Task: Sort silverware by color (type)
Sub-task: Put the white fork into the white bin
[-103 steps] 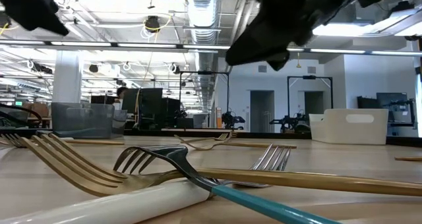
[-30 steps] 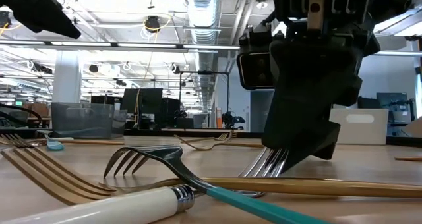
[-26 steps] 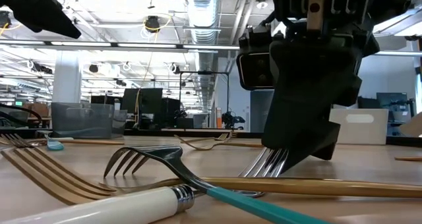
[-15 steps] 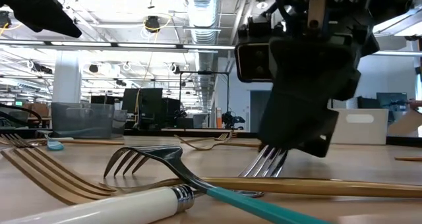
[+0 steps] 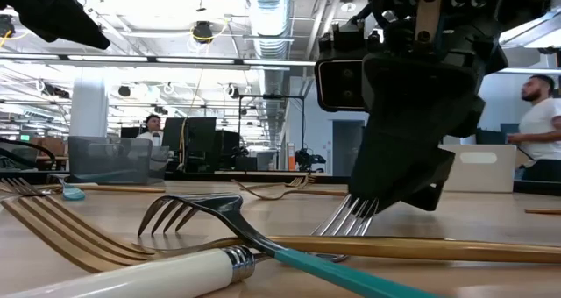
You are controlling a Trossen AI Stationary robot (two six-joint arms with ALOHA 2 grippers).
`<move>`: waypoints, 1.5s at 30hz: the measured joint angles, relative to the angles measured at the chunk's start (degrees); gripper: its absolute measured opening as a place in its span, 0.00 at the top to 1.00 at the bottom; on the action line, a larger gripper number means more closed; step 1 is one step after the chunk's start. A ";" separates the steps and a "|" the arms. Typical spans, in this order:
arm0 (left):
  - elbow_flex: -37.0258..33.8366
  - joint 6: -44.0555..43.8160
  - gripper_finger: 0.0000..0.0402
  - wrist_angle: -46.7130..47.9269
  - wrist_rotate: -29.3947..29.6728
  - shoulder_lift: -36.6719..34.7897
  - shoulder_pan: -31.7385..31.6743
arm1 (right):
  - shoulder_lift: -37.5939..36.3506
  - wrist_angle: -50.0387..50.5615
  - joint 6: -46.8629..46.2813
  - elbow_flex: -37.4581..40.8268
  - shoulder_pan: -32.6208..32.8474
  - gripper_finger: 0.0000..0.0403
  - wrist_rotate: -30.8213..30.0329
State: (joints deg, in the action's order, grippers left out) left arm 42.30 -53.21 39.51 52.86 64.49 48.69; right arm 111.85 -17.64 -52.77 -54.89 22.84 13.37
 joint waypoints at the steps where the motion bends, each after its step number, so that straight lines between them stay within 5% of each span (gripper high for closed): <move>1: 0.00 -0.02 0.58 0.00 0.00 0.00 0.00 | 0.00 0.20 -0.13 0.00 0.06 0.77 0.00; 26: 0.00 -0.15 0.58 -0.02 1.53 0.00 0.00 | 0.00 2.11 -0.04 -0.02 0.06 0.77 -2.09; 37: 0.00 0.00 0.58 -0.01 1.53 0.00 0.01 | -0.02 1.78 0.93 -0.11 -0.12 0.97 -2.54; 45: 0.00 0.02 0.58 0.00 1.44 0.00 0.01 | -0.50 2.16 3.64 -0.11 -0.91 0.97 -4.92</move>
State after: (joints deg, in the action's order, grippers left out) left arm 42.30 -53.19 39.51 54.30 64.49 48.70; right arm 111.36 -15.48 -49.13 -55.00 21.93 8.44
